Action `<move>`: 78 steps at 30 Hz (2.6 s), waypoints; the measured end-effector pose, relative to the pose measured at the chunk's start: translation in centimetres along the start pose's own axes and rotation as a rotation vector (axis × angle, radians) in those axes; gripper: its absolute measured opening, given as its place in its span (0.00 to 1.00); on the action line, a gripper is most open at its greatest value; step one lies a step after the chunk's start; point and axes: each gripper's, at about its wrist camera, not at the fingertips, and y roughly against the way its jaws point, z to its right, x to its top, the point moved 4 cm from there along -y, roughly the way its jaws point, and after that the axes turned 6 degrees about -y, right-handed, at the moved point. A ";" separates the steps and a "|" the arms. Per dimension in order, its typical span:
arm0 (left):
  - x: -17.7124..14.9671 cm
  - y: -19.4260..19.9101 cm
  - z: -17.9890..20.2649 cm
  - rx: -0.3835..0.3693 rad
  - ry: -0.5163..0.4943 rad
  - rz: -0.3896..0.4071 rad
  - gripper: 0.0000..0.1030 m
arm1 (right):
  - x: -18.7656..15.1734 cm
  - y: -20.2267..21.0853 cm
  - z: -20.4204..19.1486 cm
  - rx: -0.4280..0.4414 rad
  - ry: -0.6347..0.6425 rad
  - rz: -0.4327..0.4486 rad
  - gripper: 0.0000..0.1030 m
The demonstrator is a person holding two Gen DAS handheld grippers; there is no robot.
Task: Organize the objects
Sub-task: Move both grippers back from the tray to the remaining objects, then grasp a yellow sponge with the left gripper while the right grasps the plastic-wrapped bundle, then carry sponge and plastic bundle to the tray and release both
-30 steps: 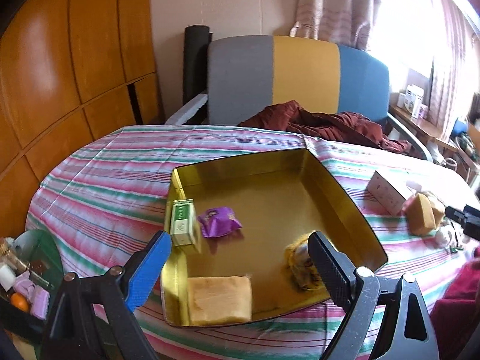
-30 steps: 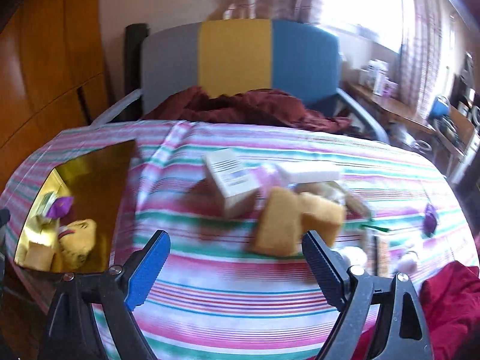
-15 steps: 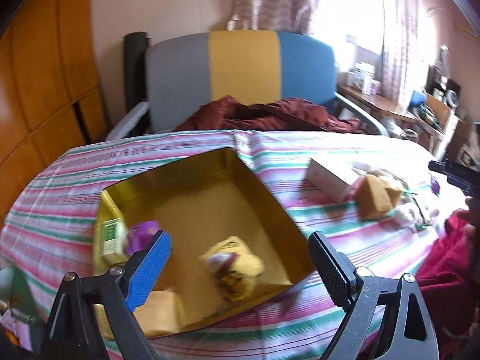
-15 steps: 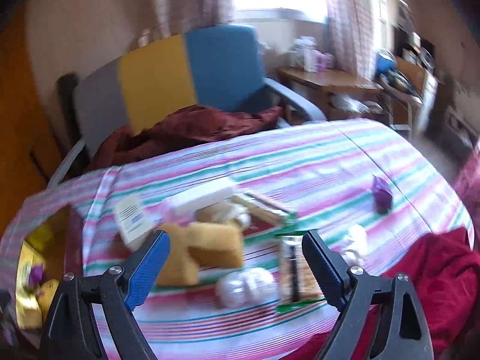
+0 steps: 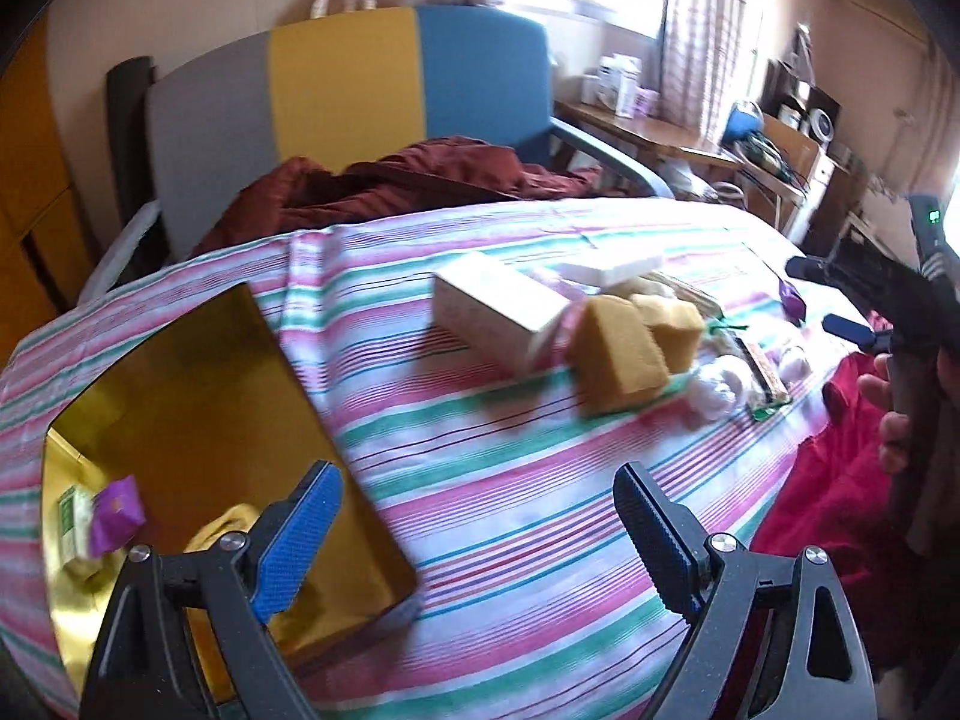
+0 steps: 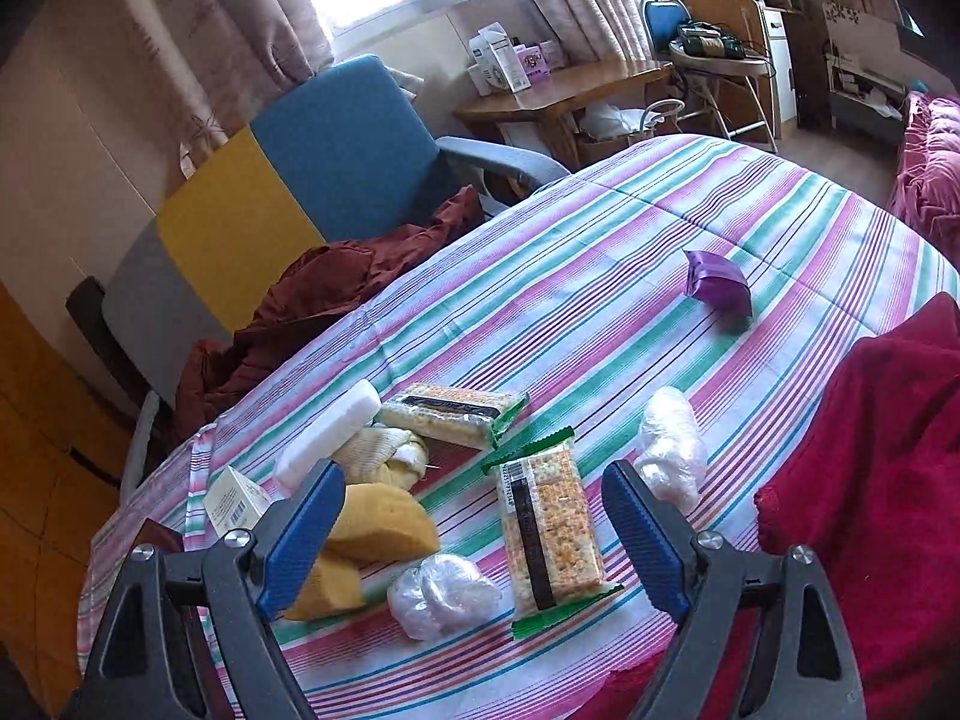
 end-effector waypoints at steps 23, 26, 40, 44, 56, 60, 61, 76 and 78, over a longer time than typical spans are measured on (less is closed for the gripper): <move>5.0 -10.2 6.5 -0.110 -0.058 -0.105 0.82 | 0.0 -1.6 1.3 0.047 -0.094 -0.083 0.87; 5.7 -11.3 6.5 -0.122 -0.037 -0.112 0.82 | -0.1 -1.9 1.1 0.045 -0.083 -0.095 0.87; 6.1 -15.3 7.6 -0.209 -0.024 -0.139 0.52 | -0.5 -2.6 0.3 0.031 -0.033 -0.132 0.85; 5.1 -13.5 7.0 -0.216 -0.012 -0.111 0.50 | -0.7 -2.6 -0.1 0.033 -0.008 -0.135 0.81; 0.3 -7.6 4.4 -0.231 0.051 -0.103 0.50 | -4.6 -5.6 -4.5 -0.005 0.280 -0.295 0.78; -0.2 -6.1 4.2 -0.241 0.056 -0.080 0.50 | -6.0 -7.1 -4.8 -0.069 0.348 -0.353 0.78; -0.2 -5.9 4.1 -0.243 0.060 -0.077 0.50 | -6.3 -7.4 -4.9 -0.087 0.364 -0.364 0.78; -1.2 0.1 -0.2 -0.200 0.134 0.031 0.51 | -6.4 -7.4 -4.8 -0.106 0.398 -0.342 0.60; -1.3 1.2 -1.4 -0.185 0.161 0.051 0.51 | -6.3 -6.1 -5.5 -0.069 0.403 -0.314 0.60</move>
